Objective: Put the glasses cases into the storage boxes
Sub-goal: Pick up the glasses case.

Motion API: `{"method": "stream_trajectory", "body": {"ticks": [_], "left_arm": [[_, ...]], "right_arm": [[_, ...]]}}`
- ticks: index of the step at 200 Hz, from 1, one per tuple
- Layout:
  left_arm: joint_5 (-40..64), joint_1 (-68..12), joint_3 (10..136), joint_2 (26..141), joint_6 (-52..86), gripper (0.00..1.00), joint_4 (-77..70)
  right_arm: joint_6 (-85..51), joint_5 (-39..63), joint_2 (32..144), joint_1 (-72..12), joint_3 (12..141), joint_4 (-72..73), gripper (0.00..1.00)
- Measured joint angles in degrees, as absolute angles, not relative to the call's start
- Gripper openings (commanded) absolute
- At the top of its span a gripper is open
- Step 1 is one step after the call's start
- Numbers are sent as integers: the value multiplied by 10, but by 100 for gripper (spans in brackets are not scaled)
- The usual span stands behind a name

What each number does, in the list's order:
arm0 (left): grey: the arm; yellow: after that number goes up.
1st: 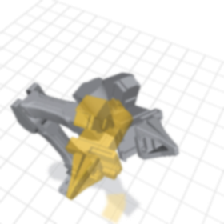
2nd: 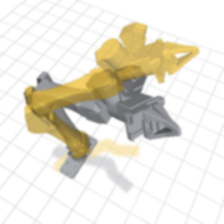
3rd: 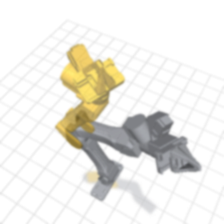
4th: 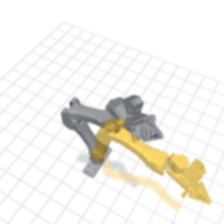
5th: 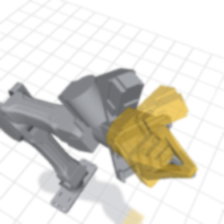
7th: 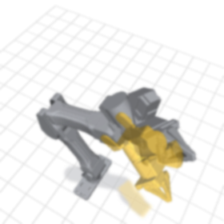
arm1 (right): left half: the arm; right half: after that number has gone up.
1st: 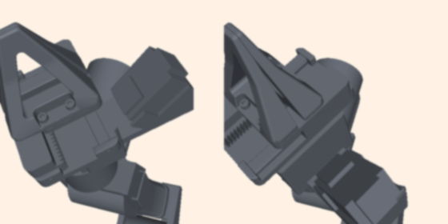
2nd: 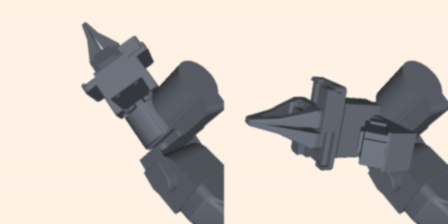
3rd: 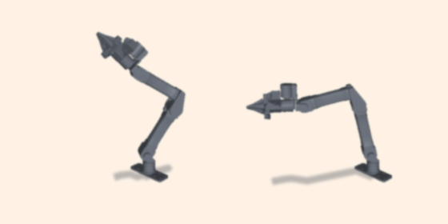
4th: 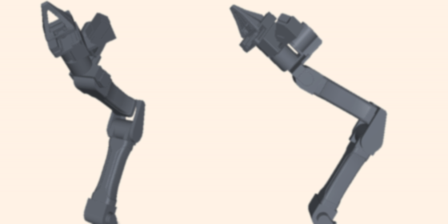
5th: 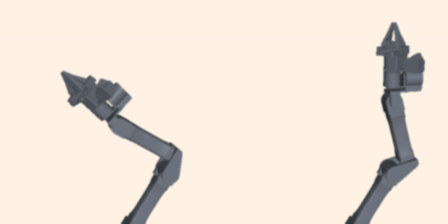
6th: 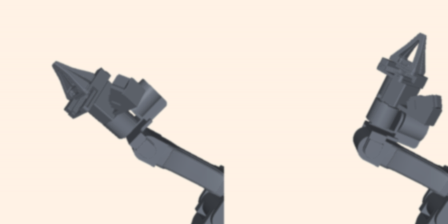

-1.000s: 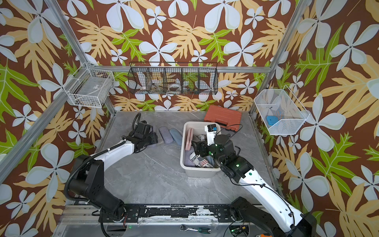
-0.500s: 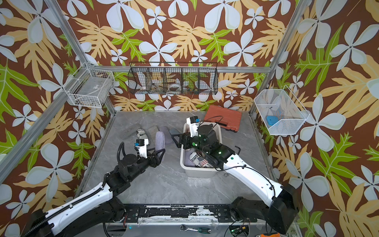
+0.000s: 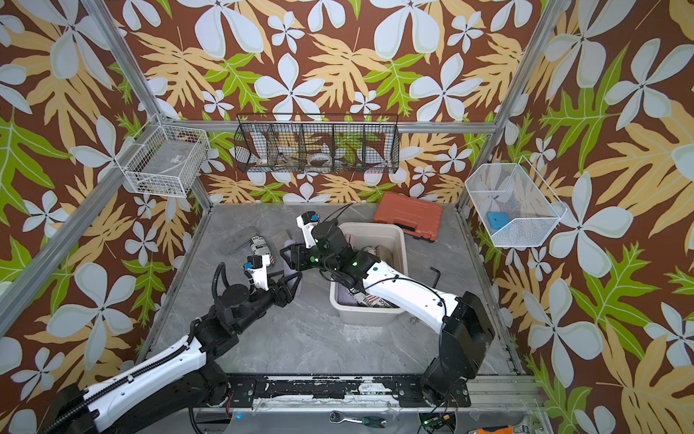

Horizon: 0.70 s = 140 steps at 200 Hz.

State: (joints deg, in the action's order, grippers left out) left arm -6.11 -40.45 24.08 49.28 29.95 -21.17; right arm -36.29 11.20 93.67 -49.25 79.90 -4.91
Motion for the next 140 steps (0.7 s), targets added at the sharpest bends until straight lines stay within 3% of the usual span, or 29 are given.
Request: {"method": "stream_trajectory", "body": {"ticks": [17,42,45,48,82,140], "left_arm": [[-67,-404,241,504,301,56,-221],[-71,-404,239,513,310,84,-226],[-71,-404,239,513,313,96,-228],[-71,-404,239,513,313,99,-231],[-84,-404,219,472,328,100,-244],[-219,-404,207,262,412,100,-125]], "right_arm": [[-361,101,943,-494,804,-58,28],[-360,90,950,-499,811,-70,24],[-361,91,950,-500,813,-73,24],[-362,91,950,-501,813,-74,24],[-362,83,949,-505,822,-90,23],[-328,46,927,-456,894,-142,23]]}}
